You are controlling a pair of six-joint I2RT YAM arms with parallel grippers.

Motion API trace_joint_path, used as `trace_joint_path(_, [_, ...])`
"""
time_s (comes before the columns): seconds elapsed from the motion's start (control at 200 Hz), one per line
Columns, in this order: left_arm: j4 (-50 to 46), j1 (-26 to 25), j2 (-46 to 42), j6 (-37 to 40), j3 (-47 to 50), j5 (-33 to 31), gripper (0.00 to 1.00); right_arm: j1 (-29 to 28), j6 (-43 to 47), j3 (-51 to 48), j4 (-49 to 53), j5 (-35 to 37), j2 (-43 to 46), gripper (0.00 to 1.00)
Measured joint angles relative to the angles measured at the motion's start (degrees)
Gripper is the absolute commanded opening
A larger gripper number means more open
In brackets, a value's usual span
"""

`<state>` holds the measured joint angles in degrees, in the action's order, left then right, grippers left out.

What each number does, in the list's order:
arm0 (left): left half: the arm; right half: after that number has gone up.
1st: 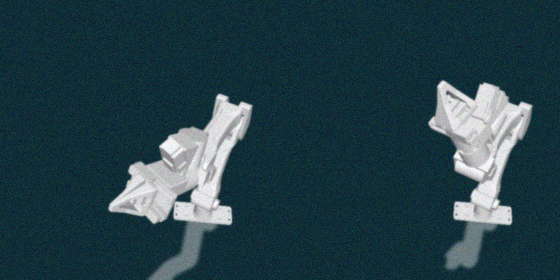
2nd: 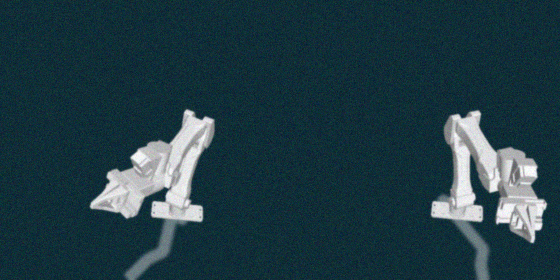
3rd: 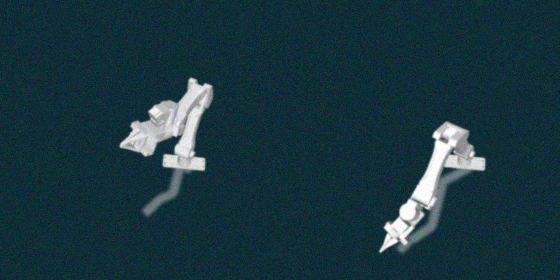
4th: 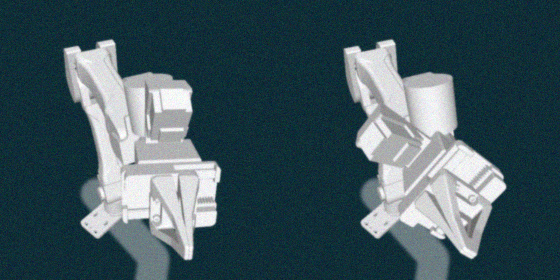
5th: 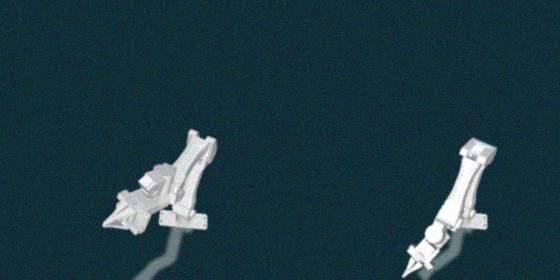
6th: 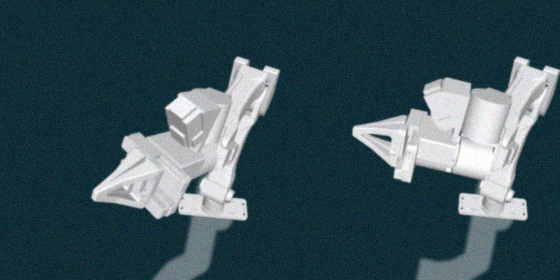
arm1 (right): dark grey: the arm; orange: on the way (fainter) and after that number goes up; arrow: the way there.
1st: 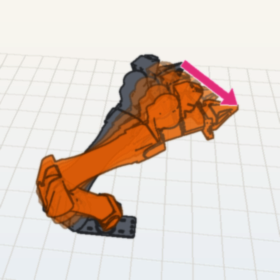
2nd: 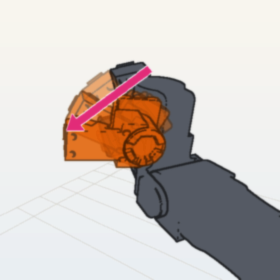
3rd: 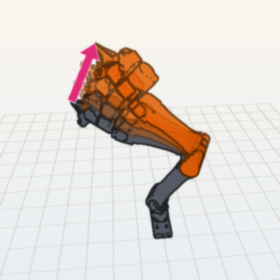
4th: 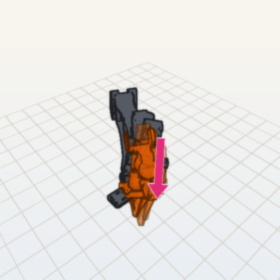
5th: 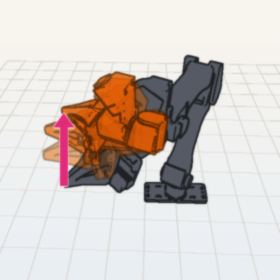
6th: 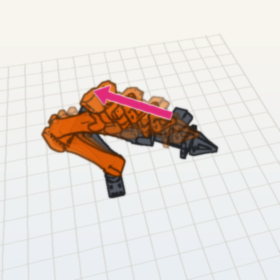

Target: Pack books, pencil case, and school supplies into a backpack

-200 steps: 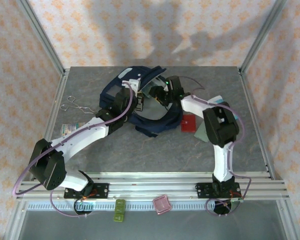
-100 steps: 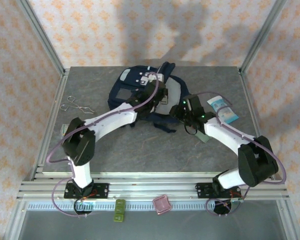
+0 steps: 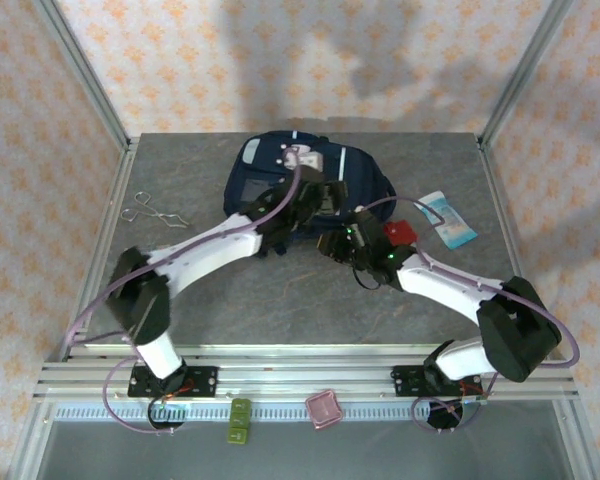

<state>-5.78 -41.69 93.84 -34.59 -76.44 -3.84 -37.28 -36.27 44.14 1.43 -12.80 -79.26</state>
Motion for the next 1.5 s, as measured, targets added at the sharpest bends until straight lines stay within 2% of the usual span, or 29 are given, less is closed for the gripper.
trace_joint_path(0.095, [2.7,3.4,-8.2,-2.8,9.3,0.2,0.77,-0.6,0.3,0.1,-1.1,0.0,-0.5,0.51])
trace_joint_path(0.175, [6.0,8.5,-12.7,-6.3,17.0,1.9,0.78,-1.1,0.4,0.4,-1.6,0.0,-0.9,0.51])
trace_joint_path(0.26, [9.2,13.7,-13.8,-10.4,23.8,4.1,0.8,-1.4,0.4,0.7,-2.1,0.0,-1.2,0.51])
trace_joint_path(0.35, [10.6,16.4,-12.2,-13.9,27.6,6.6,0.8,-1.4,0.4,0.9,-2.8,0.0,-1.2,0.51])
trace_joint_path(0.516, [15.2,17.1,-8.2,-18.0,28.7,11.1,0.81,-1.4,0.4,0.9,-2.9,0.2,-1.1,0.51])
trace_joint_path(0.836, [21.2,17.5,-2.1,-22.6,28.8,15.2,0.81,-1.4,0.4,0.0,-3.0,1.5,0.9,0.51])
trace_joint_path(1.101, [26.1,17.6,-0.2,-25.5,29.2,15.3,0.79,-1.4,0.3,0.0,-4.0,1.4,0.9,0.51])
trace_joint_path(1.336, [27.7,18.2,5.6,-26.0,26.1,14.7,0.78,-1.4,0.1,-1.1,-4.3,1.4,1.0,0.51])
trace_joint_path(1.371, [27.7,18.2,6.3,-26.0,25.4,14.5,0.74,-1.4,0.1,-1.2,-4.3,1.4,1.1,0.51])
trace_joint_path(1.437, [27.6,18.4,7.4,-26.0,24.3,14.1,0.59,-1.4,0.1,-1.3,-4.3,1.4,1.4,0.51])
trace_joint_path(1.502, [27.6,18.8,8.3,-26.4,23.7,14.1,0.34,-1.4,0.1,-1.3,-4.5,1.4,1.5,0.51])
